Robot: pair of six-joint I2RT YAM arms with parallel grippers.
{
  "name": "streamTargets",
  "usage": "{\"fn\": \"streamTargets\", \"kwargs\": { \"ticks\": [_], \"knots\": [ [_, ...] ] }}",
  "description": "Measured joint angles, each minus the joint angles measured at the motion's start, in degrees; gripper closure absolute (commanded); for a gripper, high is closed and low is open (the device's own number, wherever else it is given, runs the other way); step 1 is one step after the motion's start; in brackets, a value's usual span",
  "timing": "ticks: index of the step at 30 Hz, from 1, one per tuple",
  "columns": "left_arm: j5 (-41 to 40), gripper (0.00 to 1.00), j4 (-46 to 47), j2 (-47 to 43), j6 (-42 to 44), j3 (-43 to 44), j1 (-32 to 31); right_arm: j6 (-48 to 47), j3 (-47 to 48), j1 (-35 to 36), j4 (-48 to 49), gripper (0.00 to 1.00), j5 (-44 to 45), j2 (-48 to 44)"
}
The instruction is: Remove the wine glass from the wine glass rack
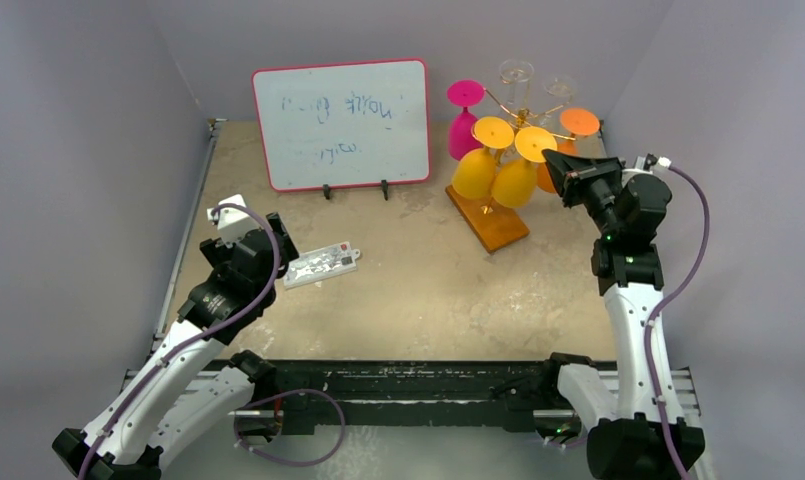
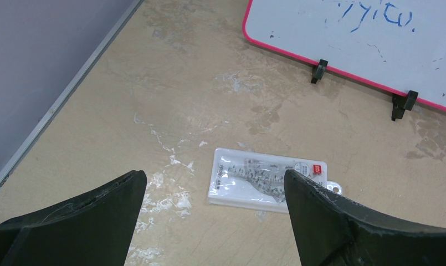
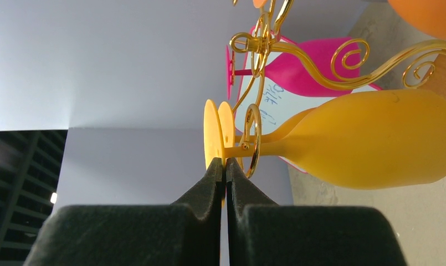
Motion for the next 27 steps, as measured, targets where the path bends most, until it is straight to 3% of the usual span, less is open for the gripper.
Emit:
{"fn": "streamTargets", "kwargs": {
  "ticks": [27],
  "knots": [
    [0.0, 0.06, 0.0, 0.0, 0.0, 0.0, 0.0, 0.4, 3.4, 1.0, -0.7, 1.0, -1.3, 3.3]
  ]
}}
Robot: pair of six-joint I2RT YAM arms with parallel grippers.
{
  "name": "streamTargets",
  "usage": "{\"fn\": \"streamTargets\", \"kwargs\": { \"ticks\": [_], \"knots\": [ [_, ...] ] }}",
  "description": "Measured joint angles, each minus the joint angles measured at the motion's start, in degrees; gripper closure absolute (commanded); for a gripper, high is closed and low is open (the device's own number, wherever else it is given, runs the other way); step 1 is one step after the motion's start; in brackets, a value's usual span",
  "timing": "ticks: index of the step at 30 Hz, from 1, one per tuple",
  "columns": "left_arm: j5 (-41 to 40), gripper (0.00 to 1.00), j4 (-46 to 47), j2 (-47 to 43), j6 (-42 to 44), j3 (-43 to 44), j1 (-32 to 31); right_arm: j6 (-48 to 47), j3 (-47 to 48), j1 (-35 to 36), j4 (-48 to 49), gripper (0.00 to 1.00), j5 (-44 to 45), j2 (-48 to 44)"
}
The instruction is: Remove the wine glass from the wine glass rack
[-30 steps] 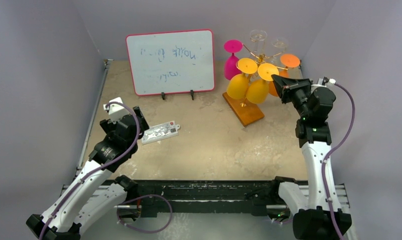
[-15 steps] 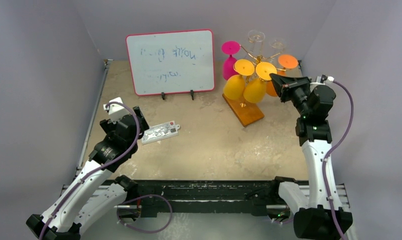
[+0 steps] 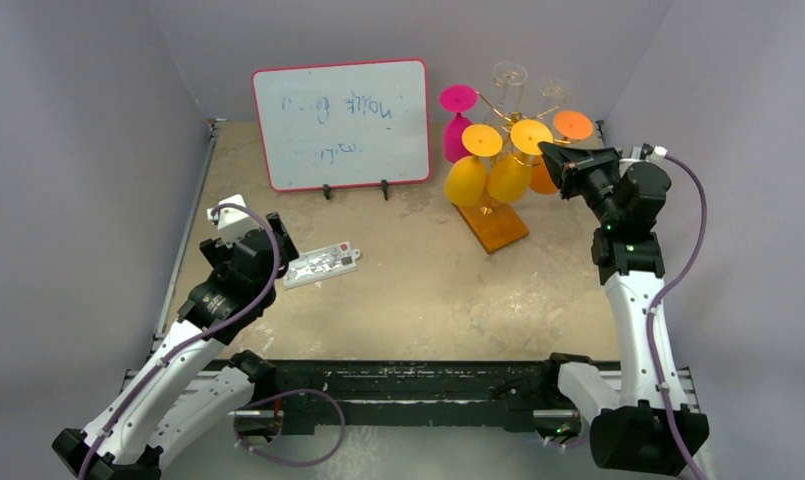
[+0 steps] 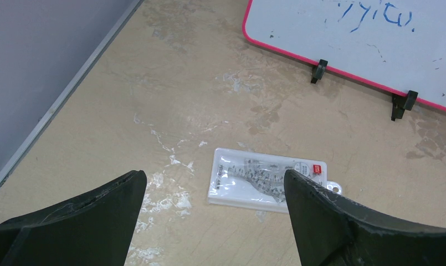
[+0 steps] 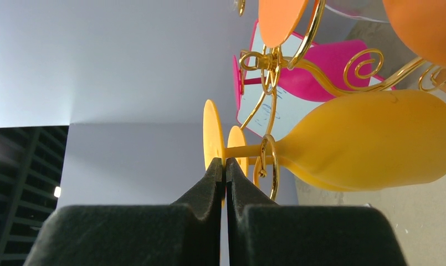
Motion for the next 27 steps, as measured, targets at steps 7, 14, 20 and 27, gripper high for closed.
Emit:
{"fn": "streamTargets", "kwargs": {
  "ticks": [7, 14, 20, 27],
  "knots": [
    [0.0, 0.06, 0.0, 0.0, 0.0, 0.0, 0.0, -1.2, 1.6, 0.4, -0.3, 1.0, 0.5, 2.1],
    [0.0, 0.05, 0.0, 0.0, 0.0, 0.0, 0.0, -2.6, 3.3, 2.0, -1.2, 1.0, 2.6, 3.4],
    [0.0, 0.05, 0.0, 0.0, 0.0, 0.0, 0.0, -1.9, 2.6, 2.3, -2.6, 1.0, 6.3, 1.2],
    [0.0, 0.05, 0.0, -0.1, 0.0, 0.0, 0.0, 0.2, 0.7, 2.3, -2.4, 1.0, 10.0, -1.9]
  ]
}}
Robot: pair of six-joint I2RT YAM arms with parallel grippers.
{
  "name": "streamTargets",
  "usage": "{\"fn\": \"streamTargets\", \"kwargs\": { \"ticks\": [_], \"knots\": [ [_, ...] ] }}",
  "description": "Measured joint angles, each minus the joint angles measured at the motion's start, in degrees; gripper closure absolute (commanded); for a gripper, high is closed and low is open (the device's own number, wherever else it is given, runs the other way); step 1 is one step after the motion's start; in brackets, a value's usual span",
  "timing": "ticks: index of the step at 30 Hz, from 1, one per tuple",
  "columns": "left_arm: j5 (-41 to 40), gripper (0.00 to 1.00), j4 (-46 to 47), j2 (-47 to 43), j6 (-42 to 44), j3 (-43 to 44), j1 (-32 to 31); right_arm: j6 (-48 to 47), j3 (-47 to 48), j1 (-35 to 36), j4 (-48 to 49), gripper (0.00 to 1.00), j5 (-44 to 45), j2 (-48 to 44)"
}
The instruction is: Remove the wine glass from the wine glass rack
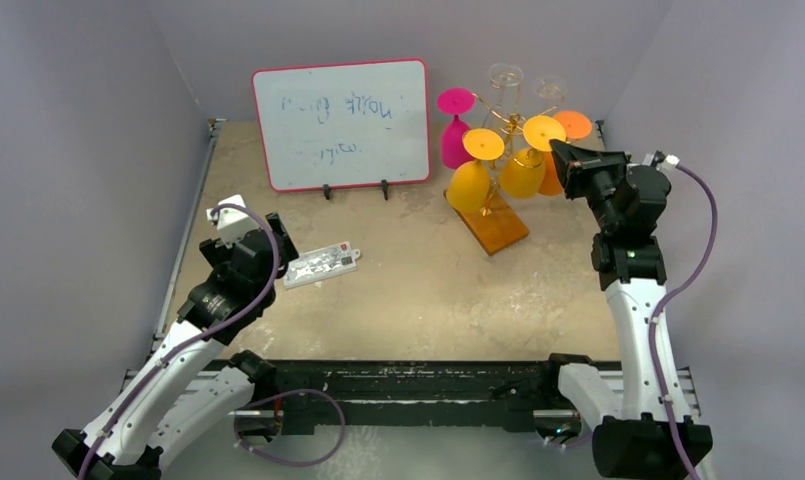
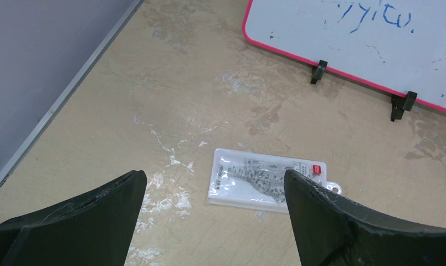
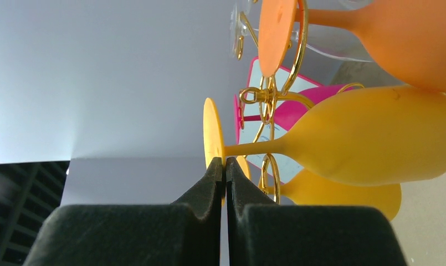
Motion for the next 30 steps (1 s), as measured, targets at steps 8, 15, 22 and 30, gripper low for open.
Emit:
{"fn": "streamTargets", "kwargs": {
  "ticks": [8, 15, 22, 30],
  "knots": [
    [0.0, 0.05, 0.0, -0.2, 0.0, 0.0, 0.0, 1.1, -0.3, 0.0, -0.9, 1.0, 1.6, -0.4],
    [0.0, 0.05, 0.0, -0.2, 0.0, 0.0, 0.0, 1.0, -0.4, 0.0, -2.6, 1.0, 3.5, -2.2],
    [0.0, 0.05, 0.0, -0.2, 0.0, 0.0, 0.0, 1.0, -1.1, 0.0, -4.4, 1.0, 4.6, -4.1],
    [0.0, 0.05, 0.0, -0.2, 0.0, 0.0, 0.0, -0.1, -2.1, 0.0, -7.4, 1.0, 4.9, -6.5]
  ]
}}
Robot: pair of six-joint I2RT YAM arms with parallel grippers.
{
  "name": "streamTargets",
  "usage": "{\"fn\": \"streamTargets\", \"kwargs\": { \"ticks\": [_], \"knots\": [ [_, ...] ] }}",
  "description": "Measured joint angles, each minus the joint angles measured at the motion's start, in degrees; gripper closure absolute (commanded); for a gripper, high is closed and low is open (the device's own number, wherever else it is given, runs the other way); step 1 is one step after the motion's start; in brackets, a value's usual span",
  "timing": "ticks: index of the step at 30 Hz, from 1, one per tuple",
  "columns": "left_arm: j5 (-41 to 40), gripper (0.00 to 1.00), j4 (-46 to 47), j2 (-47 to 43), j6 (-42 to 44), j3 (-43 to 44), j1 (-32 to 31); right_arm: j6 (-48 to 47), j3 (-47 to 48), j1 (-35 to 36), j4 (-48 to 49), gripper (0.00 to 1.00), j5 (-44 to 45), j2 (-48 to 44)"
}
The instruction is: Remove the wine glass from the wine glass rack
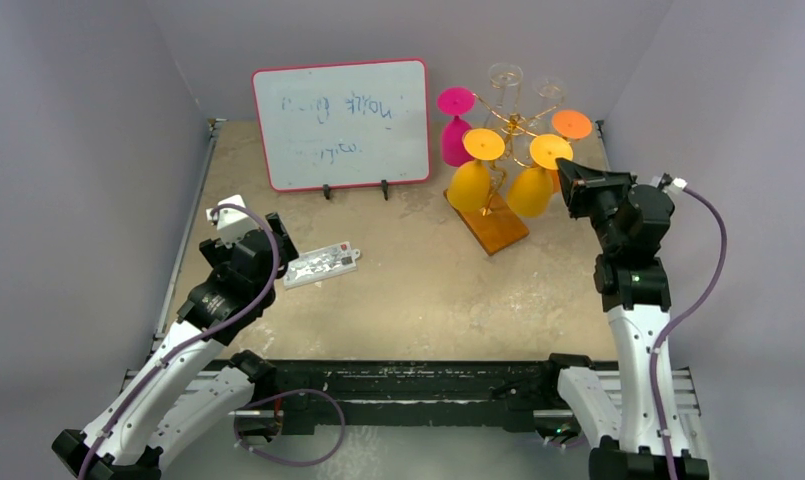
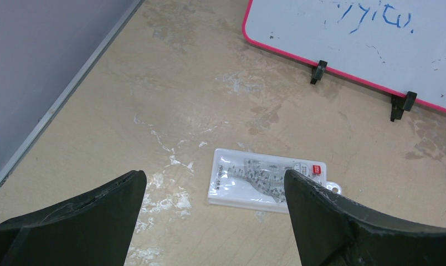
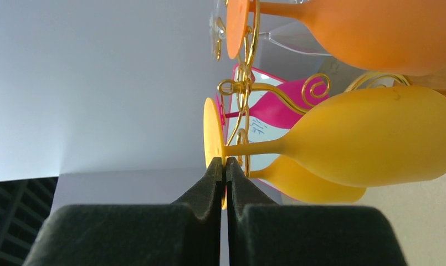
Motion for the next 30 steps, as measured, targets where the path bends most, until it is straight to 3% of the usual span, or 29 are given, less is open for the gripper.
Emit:
{"fn": "streamTargets", "kwargs": {
  "ticks": [16, 25, 30],
  "knots": [
    [0.1, 0.0, 0.0, 0.4, 0.0, 0.0, 0.0, -10.1, -4.3, 0.0, -11.0, 1.0, 0.9, -14.5],
    [2.4, 0.0, 0.0, 4.2, -0.5, 0.0, 0.0, -19.9, -13.0, 0.0, -14.0, 1.0, -10.2, -18.3],
    [8.1, 0.0, -0.2, 6.3, -2.0, 0.0, 0.0, -26.7, -17.7, 0.0, -16.4, 1.0, -19.5, -20.8]
  ]
}}
